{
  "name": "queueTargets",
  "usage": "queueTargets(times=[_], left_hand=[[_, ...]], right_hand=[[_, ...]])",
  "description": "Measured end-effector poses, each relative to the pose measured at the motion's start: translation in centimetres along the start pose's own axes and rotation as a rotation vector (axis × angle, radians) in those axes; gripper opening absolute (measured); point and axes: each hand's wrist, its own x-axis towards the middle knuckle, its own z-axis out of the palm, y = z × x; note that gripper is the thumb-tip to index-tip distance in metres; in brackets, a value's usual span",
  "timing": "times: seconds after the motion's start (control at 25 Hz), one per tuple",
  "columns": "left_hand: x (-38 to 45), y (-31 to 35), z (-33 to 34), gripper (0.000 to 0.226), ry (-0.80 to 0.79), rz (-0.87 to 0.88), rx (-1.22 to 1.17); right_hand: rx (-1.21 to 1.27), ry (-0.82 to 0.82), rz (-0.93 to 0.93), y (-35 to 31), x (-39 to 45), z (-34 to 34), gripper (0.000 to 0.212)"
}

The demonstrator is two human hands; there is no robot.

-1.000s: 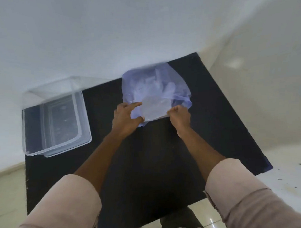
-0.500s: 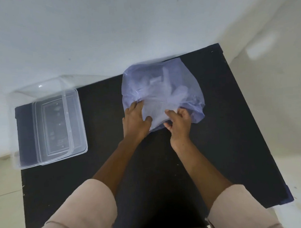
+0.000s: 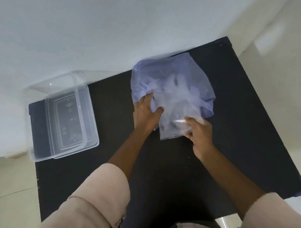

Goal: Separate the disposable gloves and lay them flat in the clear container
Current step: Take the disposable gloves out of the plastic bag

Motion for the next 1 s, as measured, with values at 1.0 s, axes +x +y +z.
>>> queueTargets(times=[1.0], left_hand=[[-26.1,-16.8,-3.6,0.028,-0.303,-0.801,-0.639]], right_hand=[[-0.526,0.066,-0.055,20.1,-16.8,-5.6,0.041]])
